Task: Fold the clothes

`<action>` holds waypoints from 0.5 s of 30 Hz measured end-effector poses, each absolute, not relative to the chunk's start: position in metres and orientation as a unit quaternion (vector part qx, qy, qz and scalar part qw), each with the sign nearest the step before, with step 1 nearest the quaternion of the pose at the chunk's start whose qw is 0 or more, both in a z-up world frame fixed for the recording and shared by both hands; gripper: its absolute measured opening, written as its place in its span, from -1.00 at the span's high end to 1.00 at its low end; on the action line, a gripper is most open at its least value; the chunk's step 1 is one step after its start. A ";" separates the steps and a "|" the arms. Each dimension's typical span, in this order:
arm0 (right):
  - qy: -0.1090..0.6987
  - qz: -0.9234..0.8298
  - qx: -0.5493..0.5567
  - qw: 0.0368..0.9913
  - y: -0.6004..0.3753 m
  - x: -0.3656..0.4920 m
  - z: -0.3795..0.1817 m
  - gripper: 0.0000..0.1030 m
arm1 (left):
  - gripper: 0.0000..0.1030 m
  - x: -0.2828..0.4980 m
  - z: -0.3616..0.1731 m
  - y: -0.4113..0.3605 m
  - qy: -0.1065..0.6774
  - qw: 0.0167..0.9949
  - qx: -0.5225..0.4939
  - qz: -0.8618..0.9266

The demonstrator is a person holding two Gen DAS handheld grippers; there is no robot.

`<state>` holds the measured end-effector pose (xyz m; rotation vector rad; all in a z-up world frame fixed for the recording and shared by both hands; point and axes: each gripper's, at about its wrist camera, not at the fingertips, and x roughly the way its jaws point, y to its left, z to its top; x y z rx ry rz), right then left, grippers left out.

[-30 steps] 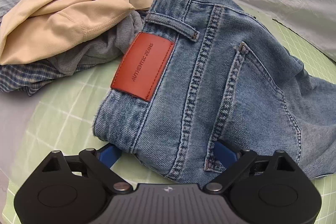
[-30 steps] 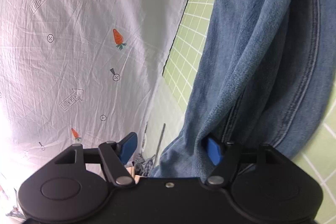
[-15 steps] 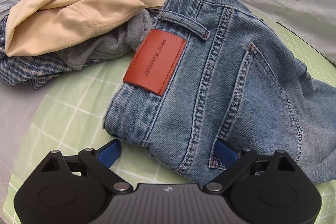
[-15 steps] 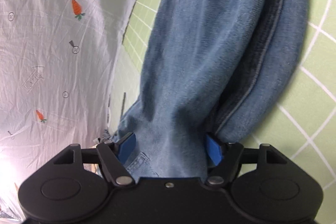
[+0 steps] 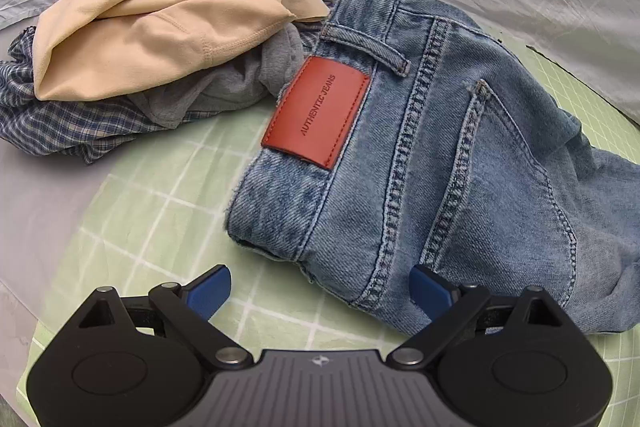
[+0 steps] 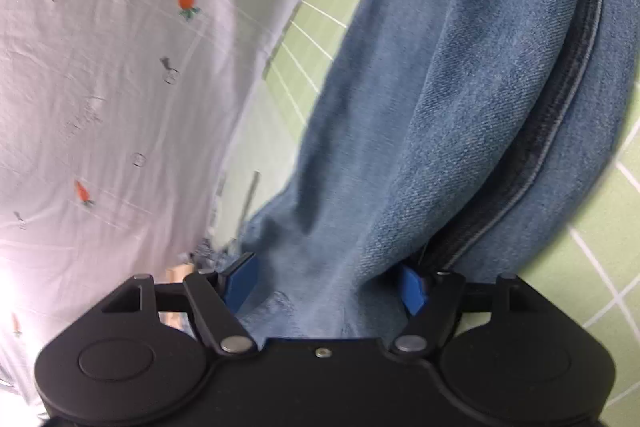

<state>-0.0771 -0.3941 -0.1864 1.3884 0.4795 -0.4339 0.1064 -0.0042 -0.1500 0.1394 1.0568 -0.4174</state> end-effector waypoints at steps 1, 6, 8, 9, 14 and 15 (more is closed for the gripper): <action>0.216 -0.199 0.630 0.719 -0.394 -0.076 -0.189 -0.44 | -0.85 0.105 -0.149 -0.004 0.500 0.840 0.066 -0.199; 0.198 -0.164 0.671 0.695 -0.388 -0.084 -0.196 -0.50 | -0.85 0.098 -0.152 -0.006 0.505 0.836 0.062 -0.205; 0.187 -0.140 0.702 0.673 -0.383 -0.089 -0.203 -0.51 | -0.85 0.091 -0.149 -0.005 0.506 0.835 0.060 -0.207; 0.185 -0.127 0.718 0.659 -0.380 -0.091 -0.207 -0.51 | -0.85 0.092 -0.150 -0.004 0.506 0.835 0.060 -0.207; 0.212 -0.137 0.711 0.656 -0.361 -0.106 -0.207 -0.16 | -0.85 0.082 -0.149 0.005 0.503 0.837 0.066 -0.207; 0.219 -0.149 0.705 0.658 -0.360 -0.106 -0.207 -0.01 | -0.85 0.079 -0.149 0.008 0.503 0.837 0.067 -0.205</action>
